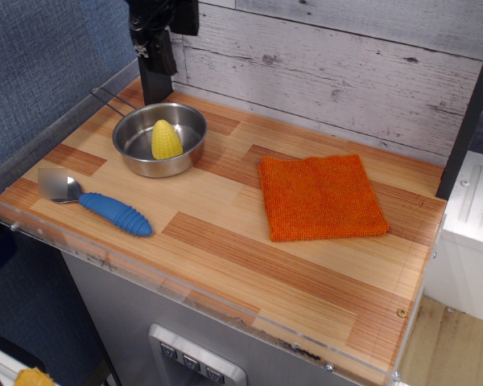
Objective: Put the yellow corn in the pot
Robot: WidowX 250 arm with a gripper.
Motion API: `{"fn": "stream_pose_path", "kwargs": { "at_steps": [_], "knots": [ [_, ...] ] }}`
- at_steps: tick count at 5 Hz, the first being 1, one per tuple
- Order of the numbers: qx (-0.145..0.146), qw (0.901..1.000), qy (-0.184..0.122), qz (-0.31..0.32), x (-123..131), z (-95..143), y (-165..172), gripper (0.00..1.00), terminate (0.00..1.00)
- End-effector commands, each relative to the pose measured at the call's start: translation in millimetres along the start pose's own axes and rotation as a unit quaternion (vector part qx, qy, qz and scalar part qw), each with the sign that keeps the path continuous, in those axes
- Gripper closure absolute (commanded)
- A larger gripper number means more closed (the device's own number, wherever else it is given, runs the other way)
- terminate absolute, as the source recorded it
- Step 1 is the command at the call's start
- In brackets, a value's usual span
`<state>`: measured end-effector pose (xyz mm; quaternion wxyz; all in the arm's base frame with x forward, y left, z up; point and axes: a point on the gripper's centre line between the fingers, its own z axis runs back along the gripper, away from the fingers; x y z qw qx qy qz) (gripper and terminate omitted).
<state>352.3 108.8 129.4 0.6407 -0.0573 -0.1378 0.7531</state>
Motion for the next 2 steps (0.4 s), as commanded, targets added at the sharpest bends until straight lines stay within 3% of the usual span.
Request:
{"fn": "stream_pose_path", "kwargs": {
  "at_steps": [1,2],
  "knots": [
    [-0.037,0.9993,-0.004,0.001,2.9,27.1,0.0,0.00,0.00],
    [-0.037,0.9993,-0.004,0.001,2.9,27.1,0.0,0.00,1.00]
  ]
}}
